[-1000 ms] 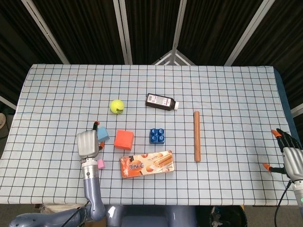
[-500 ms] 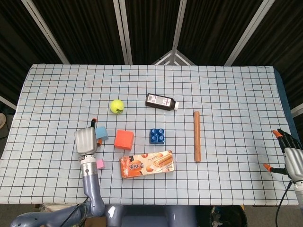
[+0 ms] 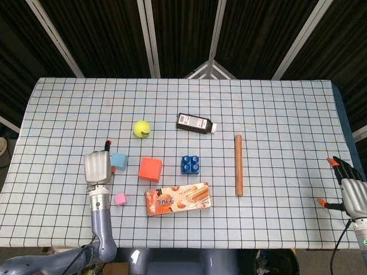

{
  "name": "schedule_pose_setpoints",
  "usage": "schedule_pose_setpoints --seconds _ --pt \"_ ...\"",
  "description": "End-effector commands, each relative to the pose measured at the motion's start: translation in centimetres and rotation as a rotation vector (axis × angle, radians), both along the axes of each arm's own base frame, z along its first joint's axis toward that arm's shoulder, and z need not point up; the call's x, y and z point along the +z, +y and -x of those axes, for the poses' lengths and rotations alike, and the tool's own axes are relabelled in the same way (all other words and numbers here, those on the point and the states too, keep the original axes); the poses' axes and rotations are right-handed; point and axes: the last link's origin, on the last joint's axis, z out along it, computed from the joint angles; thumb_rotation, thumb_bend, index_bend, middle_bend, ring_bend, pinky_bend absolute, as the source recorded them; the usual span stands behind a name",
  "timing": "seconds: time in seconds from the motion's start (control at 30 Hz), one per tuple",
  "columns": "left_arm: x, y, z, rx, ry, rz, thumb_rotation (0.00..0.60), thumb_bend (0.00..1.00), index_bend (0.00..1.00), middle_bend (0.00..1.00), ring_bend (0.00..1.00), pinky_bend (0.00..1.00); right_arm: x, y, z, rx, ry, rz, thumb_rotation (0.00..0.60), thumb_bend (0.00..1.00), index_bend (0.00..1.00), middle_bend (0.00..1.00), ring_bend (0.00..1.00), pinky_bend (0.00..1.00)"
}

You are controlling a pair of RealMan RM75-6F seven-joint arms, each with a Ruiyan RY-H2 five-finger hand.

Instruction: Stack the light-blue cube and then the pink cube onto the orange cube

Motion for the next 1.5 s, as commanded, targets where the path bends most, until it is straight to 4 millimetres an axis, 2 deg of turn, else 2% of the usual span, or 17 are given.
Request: schedule_pose_setpoints --seconds 0.03,0.2,0.43,0.7,1.03,1.5 --pt "0.0 -0.7 0.2 0.014 -0.006 0.104 0.6 0.1 0.25 0.69 0.69 0.79 -0.1 -0.1 0.1 -0.009 0.002 -0.003 0.6 0.07 0.0 0.04 0.05 0.12" --pt "0.5 -0.8 0.1 0.033 -0.019 0.213 0.6 0.11 0.24 0.68 0.67 0.78 -0.1 0.0 -0.1 -0.009 0.004 -0.005 0.6 0.07 0.0 0.04 0.05 0.12" --pt "1.2 -0.2 -0.1 0.032 -0.025 0.275 0.6 0.12 0.25 0.68 0.67 0.78 0.1 0.0 0.1 -0.024 0.002 -0.002 0.6 0.07 0.0 0.04 0.05 0.12" --pt "1.7 0.7 0.4 0.07 -0.022 0.242 0.6 0.13 0.25 0.68 0.67 0.78 -0.1 0.0 0.0 -0.025 0.003 -0.008 0.6 0.07 0.0 0.04 0.05 0.12" --pt "1.7 2.2 0.0 0.053 -0.026 0.271 0.6 0.17 0.28 0.7 0.67 0.78 -0.2 -0.1 0.1 -0.04 0.007 -0.014 0.6 0.07 0.0 0.04 0.05 0.12" --pt "2.3 2.5 0.1 0.064 -0.046 0.323 0.6 0.26 0.33 0.71 0.67 0.78 -0.5 -0.2 0.0 -0.044 0.011 -0.027 0.6 0.07 0.0 0.04 0.05 0.12"
